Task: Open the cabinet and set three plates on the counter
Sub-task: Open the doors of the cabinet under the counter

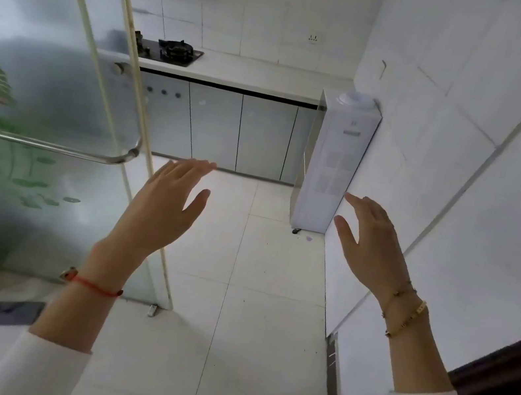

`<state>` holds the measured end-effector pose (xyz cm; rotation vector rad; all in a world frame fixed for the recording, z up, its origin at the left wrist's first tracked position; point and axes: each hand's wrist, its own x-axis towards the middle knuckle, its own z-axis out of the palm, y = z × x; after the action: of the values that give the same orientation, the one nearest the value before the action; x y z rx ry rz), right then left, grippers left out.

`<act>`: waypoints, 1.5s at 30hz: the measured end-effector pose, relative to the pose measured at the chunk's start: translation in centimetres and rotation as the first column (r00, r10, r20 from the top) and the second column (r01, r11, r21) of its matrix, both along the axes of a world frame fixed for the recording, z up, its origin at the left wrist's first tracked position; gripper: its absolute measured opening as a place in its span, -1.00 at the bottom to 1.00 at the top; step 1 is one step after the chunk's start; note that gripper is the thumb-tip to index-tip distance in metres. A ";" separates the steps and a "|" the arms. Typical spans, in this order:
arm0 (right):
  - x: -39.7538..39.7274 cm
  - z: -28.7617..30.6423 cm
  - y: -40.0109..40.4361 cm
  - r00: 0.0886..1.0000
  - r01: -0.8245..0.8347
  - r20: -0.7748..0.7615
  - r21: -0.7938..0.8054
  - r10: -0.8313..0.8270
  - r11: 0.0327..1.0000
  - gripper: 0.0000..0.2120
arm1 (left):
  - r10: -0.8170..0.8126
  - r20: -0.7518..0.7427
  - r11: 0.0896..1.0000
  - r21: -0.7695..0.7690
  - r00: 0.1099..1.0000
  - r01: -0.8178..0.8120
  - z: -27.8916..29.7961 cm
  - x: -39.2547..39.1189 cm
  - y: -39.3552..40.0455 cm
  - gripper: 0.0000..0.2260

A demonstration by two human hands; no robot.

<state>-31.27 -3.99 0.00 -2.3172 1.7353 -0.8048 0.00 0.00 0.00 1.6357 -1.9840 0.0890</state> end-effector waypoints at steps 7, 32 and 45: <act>0.5 -2.5 -6.2 1.000 -0.002 -0.010 0.052 0.002 0.999 -0.56 | 0.034 -0.004 0.998 0.060 0.999 -0.034 -3.0 0.3 -6.1 -0.60; 10.5 -4.3 -41.3 0.997 -0.065 0.042 0.136 0.059 0.989 -0.59 | 0.085 -0.074 0.988 0.138 0.994 -0.074 -4.7 6.9 -39.5 -0.64; 14.7 -5.9 -64.2 0.979 -0.204 0.010 0.185 0.205 0.961 -0.57 | 0.246 -0.075 0.962 0.140 0.966 -0.234 -5.2 11.0 -59.1 -0.65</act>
<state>-16.57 -68.23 -5.85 -2.3265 1.4716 -0.5713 11.03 -59.07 -5.19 1.9243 -1.7477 -0.0253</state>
